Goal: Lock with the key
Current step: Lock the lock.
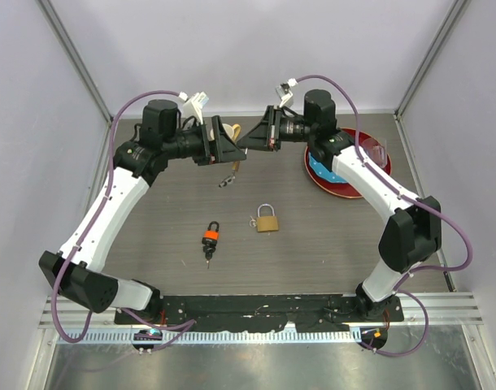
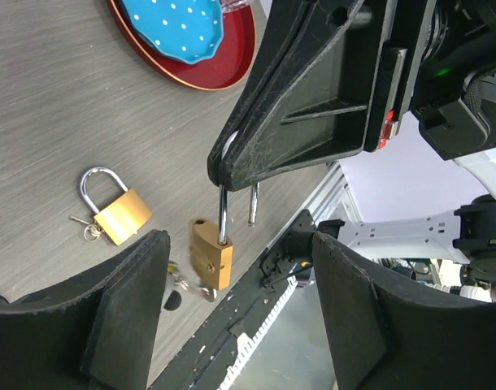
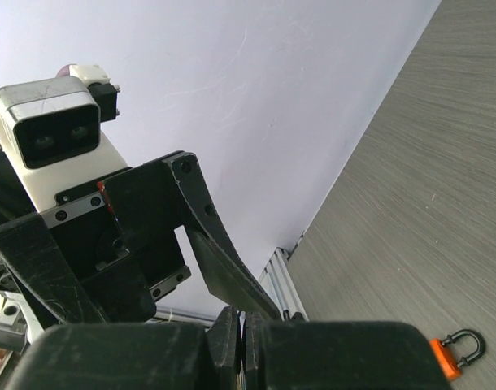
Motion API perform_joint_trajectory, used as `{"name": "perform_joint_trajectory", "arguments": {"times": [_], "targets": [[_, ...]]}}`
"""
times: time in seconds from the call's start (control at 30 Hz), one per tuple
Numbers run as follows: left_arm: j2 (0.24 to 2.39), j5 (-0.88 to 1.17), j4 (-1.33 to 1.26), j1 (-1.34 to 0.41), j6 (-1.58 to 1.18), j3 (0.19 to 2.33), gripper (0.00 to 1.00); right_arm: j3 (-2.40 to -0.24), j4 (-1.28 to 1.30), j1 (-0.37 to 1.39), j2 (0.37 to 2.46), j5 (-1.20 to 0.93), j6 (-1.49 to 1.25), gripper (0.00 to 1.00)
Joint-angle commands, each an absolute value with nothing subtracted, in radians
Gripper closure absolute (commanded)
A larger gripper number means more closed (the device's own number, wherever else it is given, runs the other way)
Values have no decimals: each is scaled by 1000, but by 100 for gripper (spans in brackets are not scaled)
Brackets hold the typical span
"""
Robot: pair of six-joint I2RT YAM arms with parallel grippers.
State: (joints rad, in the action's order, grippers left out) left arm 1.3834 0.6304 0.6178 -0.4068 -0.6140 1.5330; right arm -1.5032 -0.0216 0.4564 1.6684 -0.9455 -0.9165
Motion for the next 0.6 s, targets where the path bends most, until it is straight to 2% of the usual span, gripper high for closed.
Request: {"name": "perform_joint_trajectory", "arguments": {"times": [0.0, 0.43, 0.57], "targets": [[1362, 609, 558, -408, -618, 1549, 30, -1529, -55, 451, 1602, -905, -957, 98], [1341, 583, 453, -410, -655, 1493, 41, -1457, -48, 420, 1545, -761, -1138, 98], [1344, 558, 423, -410, -657, 1486, 41, -1448, -48, 414, 1542, -755, -1177, 98]]}}
